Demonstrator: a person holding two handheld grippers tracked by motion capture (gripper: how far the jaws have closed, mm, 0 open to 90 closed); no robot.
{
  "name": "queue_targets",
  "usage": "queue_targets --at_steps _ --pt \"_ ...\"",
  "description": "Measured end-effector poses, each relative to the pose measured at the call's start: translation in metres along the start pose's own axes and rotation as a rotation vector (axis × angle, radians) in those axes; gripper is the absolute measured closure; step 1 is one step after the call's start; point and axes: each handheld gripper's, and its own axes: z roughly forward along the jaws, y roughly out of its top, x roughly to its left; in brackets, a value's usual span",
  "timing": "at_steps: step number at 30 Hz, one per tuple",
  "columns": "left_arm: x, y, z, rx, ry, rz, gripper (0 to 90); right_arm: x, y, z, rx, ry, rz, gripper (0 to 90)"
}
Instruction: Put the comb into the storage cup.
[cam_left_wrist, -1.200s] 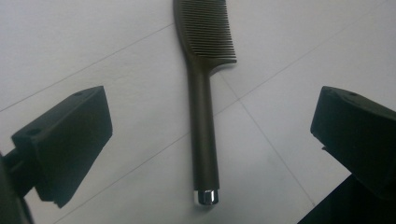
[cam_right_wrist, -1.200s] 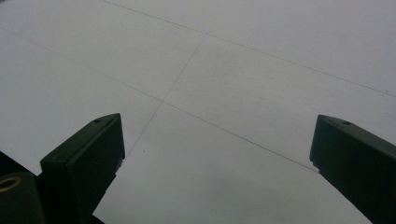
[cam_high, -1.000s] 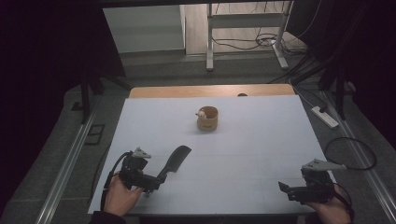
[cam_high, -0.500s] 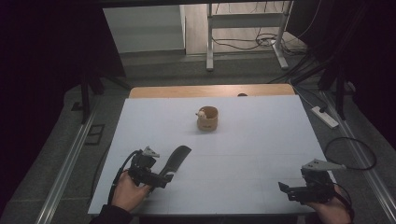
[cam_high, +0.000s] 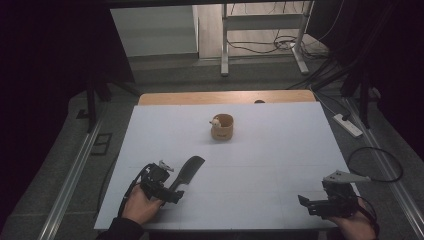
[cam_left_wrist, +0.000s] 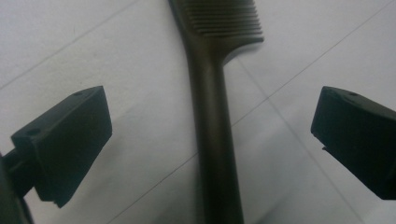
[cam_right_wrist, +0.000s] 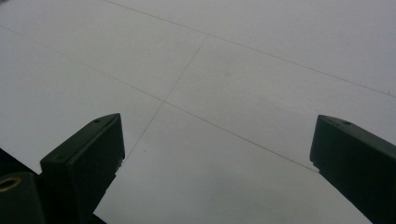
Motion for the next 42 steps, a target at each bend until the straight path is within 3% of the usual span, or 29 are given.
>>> queue_targets --at_steps 6,9,24,29,33,34,36,37,42 --pt "-0.001 0.000 0.008 0.045 -0.001 0.016 0.0 0.000 0.000 0.000 0.000 0.000 -0.001 3.2" --pt "-0.004 0.000 0.014 0.097 0.021 0.035 0.0 0.000 0.000 0.000 -0.001 0.000 -0.001 3.2" --pt "-0.008 0.003 0.015 0.129 0.044 0.019 0.2 0.001 0.000 0.000 0.000 -0.001 -0.003 3.2" --pt "-0.011 0.005 0.010 0.140 0.035 0.034 11.7 0.001 0.000 0.000 0.000 -0.001 -0.003 3.2" --pt "-0.012 0.004 0.007 0.123 0.031 0.038 25.7 0.001 0.000 0.000 0.000 0.000 -0.004 3.2" --pt "-0.012 0.004 0.006 0.118 0.031 0.041 25.7 0.001 0.000 0.000 0.000 0.000 -0.004 3.2" --pt "-0.012 0.003 0.003 0.112 0.033 0.036 35.7 0.001 0.000 0.000 0.001 0.001 -0.005 3.3" --pt "-0.012 0.004 0.002 0.111 0.036 0.035 46.7 0.001 0.000 0.000 0.001 0.001 -0.006 3.2" --pt "-0.013 0.005 0.001 0.114 0.041 0.028 63.1 0.001 0.000 0.000 0.002 0.000 -0.005 3.2"
